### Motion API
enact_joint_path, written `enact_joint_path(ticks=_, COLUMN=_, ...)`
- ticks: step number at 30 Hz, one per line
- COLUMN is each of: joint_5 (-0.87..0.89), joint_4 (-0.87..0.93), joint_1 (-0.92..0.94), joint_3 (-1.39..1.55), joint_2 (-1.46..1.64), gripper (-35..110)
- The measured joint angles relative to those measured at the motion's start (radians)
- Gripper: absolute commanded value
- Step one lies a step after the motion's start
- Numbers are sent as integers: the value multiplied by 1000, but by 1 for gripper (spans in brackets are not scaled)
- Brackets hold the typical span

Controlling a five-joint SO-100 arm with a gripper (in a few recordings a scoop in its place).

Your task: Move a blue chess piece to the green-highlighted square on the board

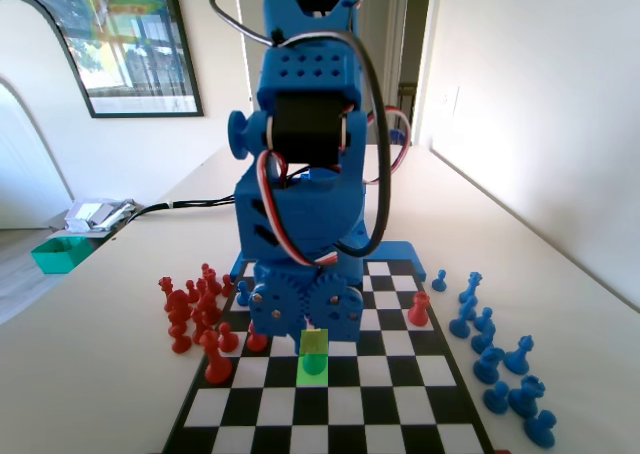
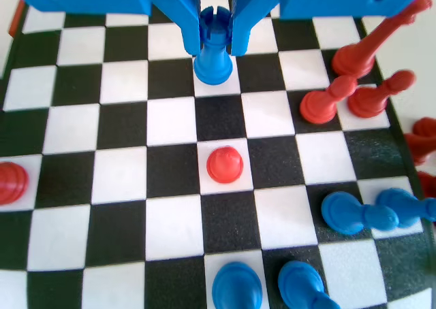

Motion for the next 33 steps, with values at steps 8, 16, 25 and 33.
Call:
enact_joint_path(ticks=8, joint_5=0, joint_4=-32, joint_1=0, joint_3=0, joint_2=-23, gripper=3)
enact_joint_path(ticks=16, joint_5=0, joint_4=-75, joint_1=0, joint_3=2, joint_2=-23, gripper=9)
enact_joint_path(ticks=25, joint_5=-18, joint_4=-84, joint_1=0, joint_3=3, joint_2=-23, gripper=18)
enact_joint_path(ticks=33, joint_5=-5, joint_4=-20, joint_1=-2, joint_3=2, joint_2=-20, gripper=19)
